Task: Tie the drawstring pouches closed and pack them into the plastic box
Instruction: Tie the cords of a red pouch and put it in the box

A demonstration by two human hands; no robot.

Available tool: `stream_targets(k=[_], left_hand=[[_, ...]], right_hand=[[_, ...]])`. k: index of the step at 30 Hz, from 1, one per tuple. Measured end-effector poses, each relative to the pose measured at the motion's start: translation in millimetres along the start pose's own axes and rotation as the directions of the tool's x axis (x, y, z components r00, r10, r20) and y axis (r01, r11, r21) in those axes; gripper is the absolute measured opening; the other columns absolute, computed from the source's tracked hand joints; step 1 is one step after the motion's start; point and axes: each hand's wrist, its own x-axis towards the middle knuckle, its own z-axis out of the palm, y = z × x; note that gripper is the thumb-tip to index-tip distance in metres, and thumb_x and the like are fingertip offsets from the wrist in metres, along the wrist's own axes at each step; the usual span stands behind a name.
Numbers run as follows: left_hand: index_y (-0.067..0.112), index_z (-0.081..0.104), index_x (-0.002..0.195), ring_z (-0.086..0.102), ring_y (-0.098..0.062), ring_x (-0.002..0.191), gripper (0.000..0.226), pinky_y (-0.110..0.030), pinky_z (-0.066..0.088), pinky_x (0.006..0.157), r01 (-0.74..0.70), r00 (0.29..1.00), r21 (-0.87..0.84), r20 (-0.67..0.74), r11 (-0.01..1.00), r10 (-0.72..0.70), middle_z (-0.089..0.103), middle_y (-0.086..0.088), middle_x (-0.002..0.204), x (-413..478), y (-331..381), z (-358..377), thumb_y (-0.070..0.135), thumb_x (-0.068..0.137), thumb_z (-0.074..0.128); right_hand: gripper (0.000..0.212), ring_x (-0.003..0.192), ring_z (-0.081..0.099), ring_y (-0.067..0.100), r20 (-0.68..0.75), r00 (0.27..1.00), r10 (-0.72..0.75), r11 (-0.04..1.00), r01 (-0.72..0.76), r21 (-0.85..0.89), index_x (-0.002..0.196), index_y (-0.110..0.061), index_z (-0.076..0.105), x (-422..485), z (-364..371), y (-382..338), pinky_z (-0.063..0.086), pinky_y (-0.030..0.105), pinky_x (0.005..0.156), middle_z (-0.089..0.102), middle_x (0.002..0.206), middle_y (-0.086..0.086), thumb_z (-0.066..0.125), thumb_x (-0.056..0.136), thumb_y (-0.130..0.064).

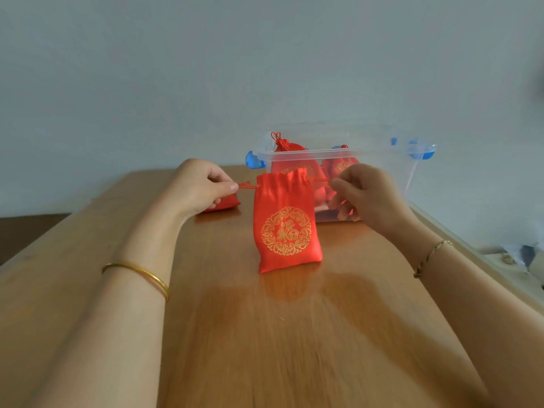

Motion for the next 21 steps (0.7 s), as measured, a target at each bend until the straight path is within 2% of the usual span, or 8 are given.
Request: stream_targets(k=[4, 5, 8, 9, 11, 14, 17, 21], left_hand=[[0.014, 0.060, 0.066, 0.046, -0.010, 0.061, 0.025, -0.024, 0.042, 0.056, 0.028, 0.998, 0.012, -0.060, 1.000, -0.027, 0.051, 0.001, 0.067, -0.5, -0.6, 0.3, 0.022, 0.089, 0.059], [0.014, 0.058, 0.065, 0.043, -0.011, 0.059, 0.029, -0.024, 0.040, 0.055, 0.048, 0.996, -0.016, -0.071, 0.999, -0.049, 0.048, 0.000, 0.065, -0.1, -0.7, 1.4, 0.023, 0.092, 0.054], [0.015, 0.049, 0.062, 0.034, -0.011, 0.048, 0.032, -0.022, 0.031, 0.052, 0.201, 0.961, -0.297, -0.125, 0.934, -0.246, 0.039, -0.001, 0.060, 3.0, -3.9, -1.4, 0.019, 0.093, 0.047], [0.015, 0.047, 0.062, 0.032, -0.009, 0.043, 0.031, -0.022, 0.029, 0.051, 0.247, 0.943, -0.394, -0.113, 0.886, -0.313, 0.039, 0.000, 0.056, 2.9, -4.4, -3.2, 0.018, 0.093, 0.046], [0.017, 0.045, 0.062, 0.029, -0.004, 0.033, 0.031, -0.020, 0.028, 0.048, 0.289, 0.929, -0.528, -0.047, 0.798, -0.367, 0.041, 0.005, 0.046, 2.5, -4.0, -4.2, 0.017, 0.093, 0.045], [0.019, 0.043, 0.062, 0.047, -0.006, 0.046, 0.033, -0.020, 0.039, 0.053, 0.253, 0.955, -0.715, 0.076, 0.651, -0.288, 0.054, 0.003, 0.057, 0.9, 4.7, -5.3, 0.022, 0.094, 0.044], [0.021, 0.041, 0.063, 0.067, -0.011, 0.083, 0.035, -0.025, 0.045, 0.074, 0.173, 0.985, -0.843, 0.150, 0.509, -0.086, 0.072, 0.002, 0.082, -1.9, 23.9, -5.8, 0.029, 0.097, 0.040], [0.018, 0.050, 0.070, 0.064, -0.009, 0.062, 0.033, -0.024, 0.050, 0.068, 0.079, 0.987, -0.848, 0.142, 0.524, 0.081, 0.067, 0.004, 0.065, -9.2, 52.7, 5.1, 0.032, 0.097, 0.038]], right_hand=[[0.030, 0.043, 0.044, 0.010, 0.075, 0.983, 0.168, 0.956, -0.181, 0.232, 0.079, -0.002, 0.059, 1.4, 1.1, 0.9, 0.036, 0.017, 0.041, 0.055, 0.065, 0.010, 0.049, 0.095, -0.026], [0.030, 0.041, 0.040, 0.008, 0.136, 0.957, 0.257, 0.878, -0.290, 0.380, 0.075, -0.006, 0.057, 2.6, 0.2, 0.6, 0.032, 0.015, 0.039, 0.050, 0.060, 0.005, 0.047, 0.096, -0.026], [0.033, 0.031, 0.026, 0.005, 0.310, 0.822, 0.478, 0.377, -0.511, 0.773, 0.062, -0.017, 0.040, 8.4, -5.4, 3.2, 0.020, 0.012, 0.035, 0.034, 0.042, -0.006, 0.038, 0.094, -0.014], [0.033, 0.029, 0.024, 0.005, 0.313, 0.794, 0.521, 0.269, -0.501, 0.823, 0.061, -0.018, 0.037, 9.9, -6.3, 5.3, 0.018, 0.011, 0.035, 0.030, 0.039, -0.007, 0.035, 0.093, -0.012], [0.033, 0.027, 0.023, 0.006, 0.280, 0.780, 0.559, 0.194, -0.452, 0.871, 0.060, -0.018, 0.036, 11.1, -4.3, 7.9, 0.017, 0.010, 0.033, 0.028, 0.037, -0.007, 0.032, 0.092, -0.010], [0.032, 0.029, 0.025, 0.005, 0.150, 0.828, 0.541, 0.320, -0.367, 0.873, 0.062, -0.019, 0.039, 10.6, -1.7, 0.9, 0.020, 0.010, 0.032, 0.033, 0.039, -0.008, 0.036, 0.094, -0.013], [0.031, 0.033, 0.030, 0.004, 0.004, 0.907, 0.421, 0.554, -0.261, 0.790, 0.065, -0.017, 0.049, 8.5, -5.3, -20.0, 0.025, 0.013, 0.035, 0.042, 0.047, -0.006, 0.043, 0.096, -0.020], [0.031, 0.038, 0.034, 0.006, -0.063, 0.983, 0.173, 0.771, -0.095, 0.630, 0.067, -0.014, 0.057, 3.1, -6.3, -59.0, 0.027, 0.018, 0.041, 0.044, 0.053, -0.003, 0.047, 0.096, -0.022]])
